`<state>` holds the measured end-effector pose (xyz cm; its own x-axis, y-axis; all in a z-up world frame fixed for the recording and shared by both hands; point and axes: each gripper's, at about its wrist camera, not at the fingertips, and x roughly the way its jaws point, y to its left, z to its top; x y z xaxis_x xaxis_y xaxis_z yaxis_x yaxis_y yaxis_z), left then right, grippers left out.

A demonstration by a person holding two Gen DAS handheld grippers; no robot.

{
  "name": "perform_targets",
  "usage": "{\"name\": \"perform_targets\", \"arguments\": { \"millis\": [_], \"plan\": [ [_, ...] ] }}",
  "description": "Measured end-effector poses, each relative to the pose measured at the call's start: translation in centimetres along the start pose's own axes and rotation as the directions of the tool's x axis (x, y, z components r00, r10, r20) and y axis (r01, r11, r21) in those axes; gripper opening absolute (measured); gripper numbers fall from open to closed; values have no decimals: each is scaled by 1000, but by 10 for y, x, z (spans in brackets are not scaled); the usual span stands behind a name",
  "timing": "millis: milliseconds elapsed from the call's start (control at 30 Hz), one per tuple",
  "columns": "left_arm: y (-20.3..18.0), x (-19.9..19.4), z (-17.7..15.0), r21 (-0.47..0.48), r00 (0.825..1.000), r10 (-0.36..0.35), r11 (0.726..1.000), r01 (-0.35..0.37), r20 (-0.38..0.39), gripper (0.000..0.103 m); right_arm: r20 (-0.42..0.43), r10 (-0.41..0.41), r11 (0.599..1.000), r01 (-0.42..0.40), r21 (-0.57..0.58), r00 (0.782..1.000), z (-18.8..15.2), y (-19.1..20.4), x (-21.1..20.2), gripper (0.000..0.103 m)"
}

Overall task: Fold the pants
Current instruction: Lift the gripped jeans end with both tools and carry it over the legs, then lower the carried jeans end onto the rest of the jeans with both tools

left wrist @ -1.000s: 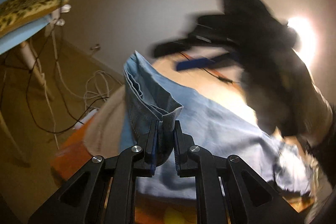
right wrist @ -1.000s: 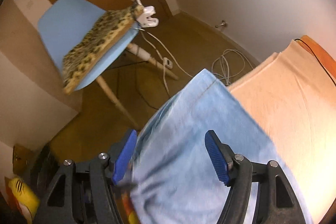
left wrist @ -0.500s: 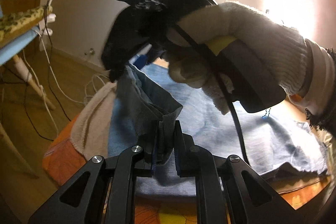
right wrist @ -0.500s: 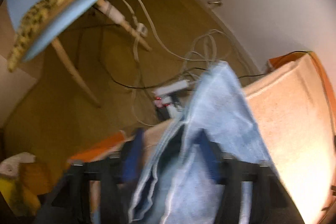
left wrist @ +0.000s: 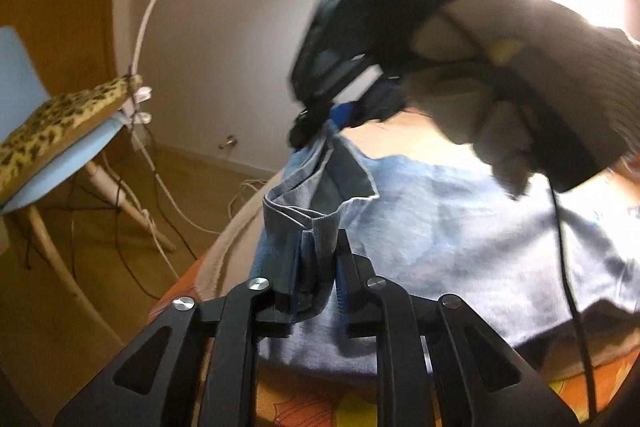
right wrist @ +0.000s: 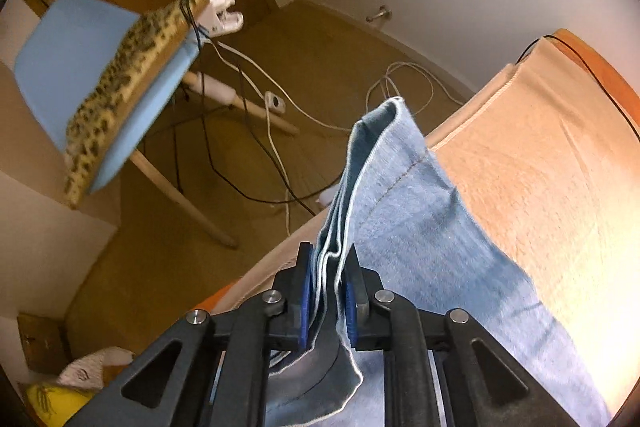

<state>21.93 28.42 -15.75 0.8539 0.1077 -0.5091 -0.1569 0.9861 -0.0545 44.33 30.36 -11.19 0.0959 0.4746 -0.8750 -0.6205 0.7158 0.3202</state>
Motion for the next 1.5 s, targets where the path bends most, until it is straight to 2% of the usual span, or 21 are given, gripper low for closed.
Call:
{"name": "perform_targets", "arguments": {
  "millis": [100, 133, 167, 333, 467, 567, 767, 900, 1033, 1067, 1100, 1233, 1433, 1500],
  "plan": [
    [9, -2, 6, -60, 1000, -22, 998, 23, 13, 19, 26, 20, 1000, -20, 13, 999, -2, 2, -12, 11],
    [12, -4, 7, -76, 999, -46, 996, 48, 21, 19, 38, 21, 1000, -22, 15, 999, -4, 2, -19, 11],
    [15, -7, 11, -95, 996, -81, 992, 83, 25, 13, 48, 20, 1000, -21, 19, 999, -4, 3, -23, 11],
    [8, -38, 31, -106, 980, -184, 976, 191, 76, 13, 110, 29, 999, -32, 25, 994, -7, 6, -61, 10],
    [-9, -70, 56, -90, 958, -264, 957, 275, 115, 12, 170, 14, 999, -20, 34, 985, -16, 0, -110, 10],
    [-26, -91, 76, -68, 934, -327, 938, 339, 144, 12, 230, 0, 999, -11, 49, 973, -26, -7, -156, 10],
    [-86, -127, 112, 19, 867, -473, 879, 476, 155, 12, 325, -73, 994, 42, 101, 943, -61, -40, -248, 10],
    [-142, -148, 131, 87, 802, -579, 815, 573, 144, 12, 376, -126, 985, 70, 160, 918, -90, -67, -303, 10],
    [-203, -166, 139, 165, 746, -657, 752, 638, 112, 12, 409, -198, 967, 110, 229, 891, -134, -101, -356, 10],
    [-214, -168, 139, 175, 735, -670, 740, 650, 104, 12, 415, -211, 963, 115, 243, 885, -142, -108, -365, 10],
    [-234, -172, 138, 187, 713, -696, 714, 675, 87, 12, 422, -225, 957, 119, 263, 878, -155, -119, -377, 10],
    [-294, -182, 130, 229, 657, -753, 645, 729, 32, 12, 436, -259, 937, 115, 330, 862, -197, -156, -405, 10],
    [-374, -183, 107, 232, 588, -807, 561, 794, -60, 12, 434, -303, 909, 120, 400, 848, -263, -216, -438, 10],
    [-396, -183, 98, 235, 570, -817, 539, 809, -88, 12, 438, -309, 903, 116, 414, 844, -281, -232, -448, 10]
  ]
}}
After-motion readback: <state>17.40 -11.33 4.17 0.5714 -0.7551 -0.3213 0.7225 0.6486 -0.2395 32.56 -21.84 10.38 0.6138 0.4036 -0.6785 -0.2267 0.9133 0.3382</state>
